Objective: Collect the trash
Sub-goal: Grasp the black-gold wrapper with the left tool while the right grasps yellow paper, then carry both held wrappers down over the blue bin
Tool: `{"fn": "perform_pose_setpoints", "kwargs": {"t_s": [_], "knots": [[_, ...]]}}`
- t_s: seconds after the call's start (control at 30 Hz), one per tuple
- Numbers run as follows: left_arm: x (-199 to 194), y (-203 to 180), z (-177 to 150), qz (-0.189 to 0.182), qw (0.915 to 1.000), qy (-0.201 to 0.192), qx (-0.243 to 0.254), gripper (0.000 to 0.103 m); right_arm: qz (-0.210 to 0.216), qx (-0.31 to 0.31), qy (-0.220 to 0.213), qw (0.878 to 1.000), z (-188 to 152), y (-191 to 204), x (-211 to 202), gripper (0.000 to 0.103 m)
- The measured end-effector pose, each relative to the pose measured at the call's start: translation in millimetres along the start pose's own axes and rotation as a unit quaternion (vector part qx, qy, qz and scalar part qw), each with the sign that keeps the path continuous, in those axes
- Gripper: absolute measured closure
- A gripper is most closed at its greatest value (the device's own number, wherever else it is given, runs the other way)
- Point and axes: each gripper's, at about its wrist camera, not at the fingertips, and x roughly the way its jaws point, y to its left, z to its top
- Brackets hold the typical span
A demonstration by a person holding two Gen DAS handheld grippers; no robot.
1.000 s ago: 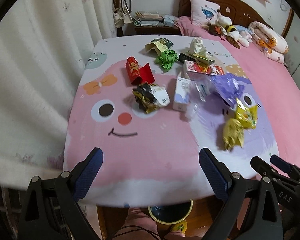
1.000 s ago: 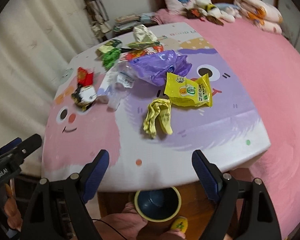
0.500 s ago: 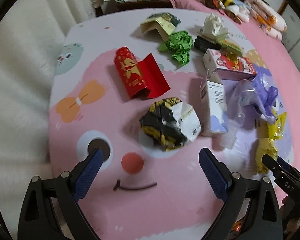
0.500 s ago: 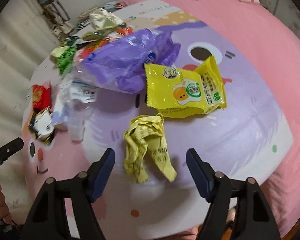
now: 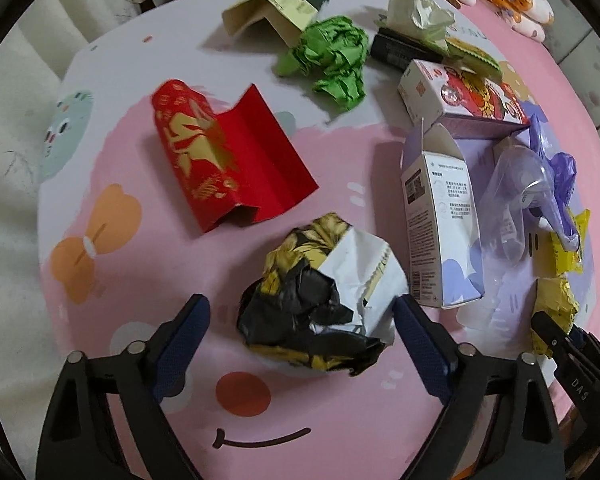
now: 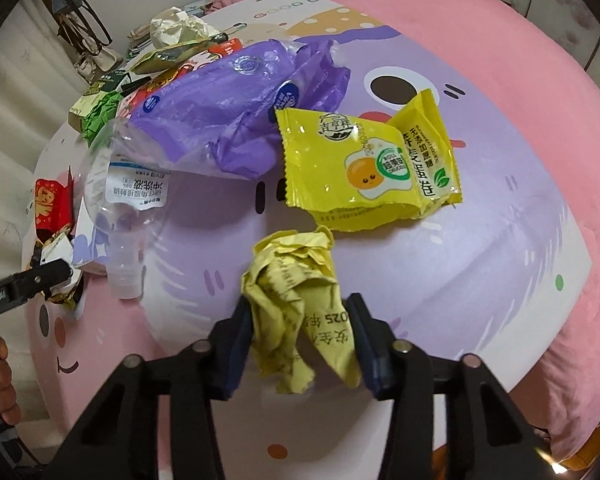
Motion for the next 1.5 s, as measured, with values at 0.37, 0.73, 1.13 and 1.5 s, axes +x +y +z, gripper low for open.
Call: {"fn": "perform_pose_setpoints", "kwargs": {"t_s": [0.37, 0.73, 1.13, 1.5], "knots": [[7.2, -7.8, -7.6, 0.014, 0.9997, -0.007, 0.02, 0.048, 0.007, -0.011, -0.005, 1.0, -8.3, 5.5, -2.8, 0.074], [-54.2, -29.5, -58.3, 0.027, 0.9967, -0.076, 0.008, 0.048, 0.063, -0.077, 0.0, 0.995, -28.6, 16.7, -36.2, 0.075], [-143.0, -88.8, -200.5, 0.052, 0.9856, -0.147, -0.067, 0.048, 0.152, -0.249, 0.004, 0.956, -75.6, -0.5, -100.8, 0.075], [-148.1, -163.0, -308.0, 0.067, 0.9813, -0.143, -0.11, 0.048, 0.183, -0.334, 0.027, 0.924, -132.3, -54.2, -124.0, 0.075]]}}
